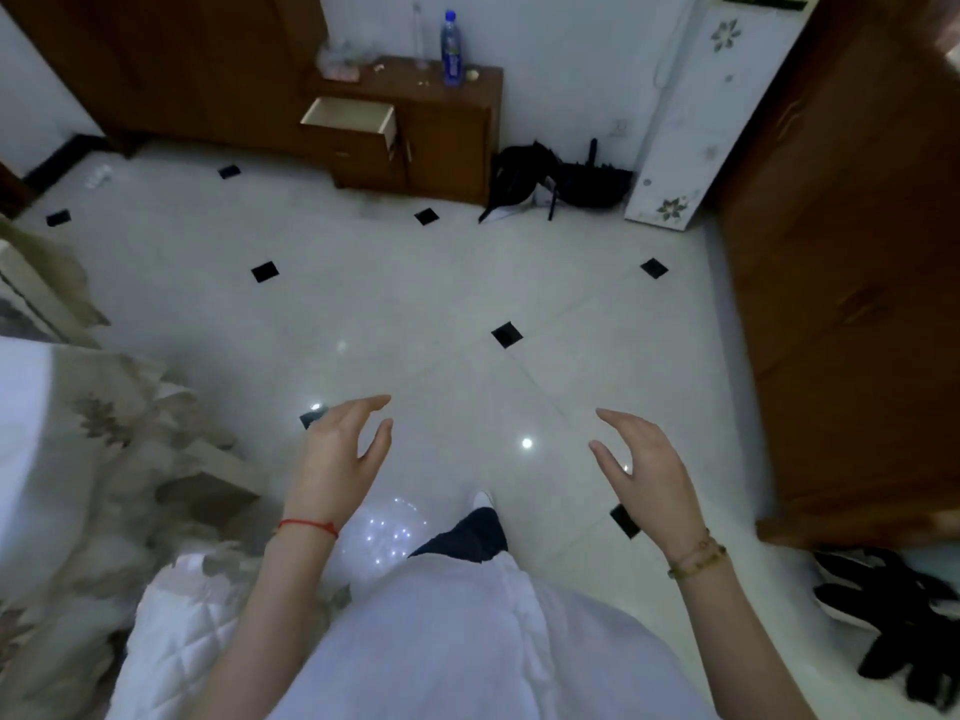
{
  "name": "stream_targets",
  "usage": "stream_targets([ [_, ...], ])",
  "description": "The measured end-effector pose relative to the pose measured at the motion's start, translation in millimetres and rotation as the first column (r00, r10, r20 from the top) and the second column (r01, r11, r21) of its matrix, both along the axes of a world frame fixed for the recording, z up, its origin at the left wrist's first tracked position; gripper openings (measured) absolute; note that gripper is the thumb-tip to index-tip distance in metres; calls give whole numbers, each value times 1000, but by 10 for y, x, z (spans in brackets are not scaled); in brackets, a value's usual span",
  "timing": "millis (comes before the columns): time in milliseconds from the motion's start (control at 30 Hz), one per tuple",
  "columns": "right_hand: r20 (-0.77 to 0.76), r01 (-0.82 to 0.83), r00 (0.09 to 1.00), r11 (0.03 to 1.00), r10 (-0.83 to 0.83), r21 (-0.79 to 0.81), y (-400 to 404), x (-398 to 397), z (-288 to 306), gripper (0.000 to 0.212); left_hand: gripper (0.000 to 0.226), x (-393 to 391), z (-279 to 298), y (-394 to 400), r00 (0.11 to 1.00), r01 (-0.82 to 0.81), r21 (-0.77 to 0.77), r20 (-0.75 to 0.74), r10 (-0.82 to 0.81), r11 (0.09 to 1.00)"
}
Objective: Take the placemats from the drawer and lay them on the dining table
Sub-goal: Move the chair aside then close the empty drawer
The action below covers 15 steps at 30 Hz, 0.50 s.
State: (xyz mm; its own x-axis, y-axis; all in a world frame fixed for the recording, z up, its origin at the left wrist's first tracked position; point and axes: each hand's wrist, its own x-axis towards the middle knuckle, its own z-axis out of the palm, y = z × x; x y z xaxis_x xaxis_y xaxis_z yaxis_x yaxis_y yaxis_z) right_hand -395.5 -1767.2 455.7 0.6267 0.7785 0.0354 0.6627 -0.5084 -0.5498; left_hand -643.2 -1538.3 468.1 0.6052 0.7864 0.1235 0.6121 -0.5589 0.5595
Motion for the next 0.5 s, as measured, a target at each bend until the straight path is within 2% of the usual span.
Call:
stream_targets([
  [167,7,-13,1000,999,13,36,1089,793,128,40,25,734,85,1052,1000,1,58,21,-2,998],
  [500,-36,-50,998,999,50,3,2702,1980,19,40,31,1897,49,2641,999,-1,32,-44,3,999],
])
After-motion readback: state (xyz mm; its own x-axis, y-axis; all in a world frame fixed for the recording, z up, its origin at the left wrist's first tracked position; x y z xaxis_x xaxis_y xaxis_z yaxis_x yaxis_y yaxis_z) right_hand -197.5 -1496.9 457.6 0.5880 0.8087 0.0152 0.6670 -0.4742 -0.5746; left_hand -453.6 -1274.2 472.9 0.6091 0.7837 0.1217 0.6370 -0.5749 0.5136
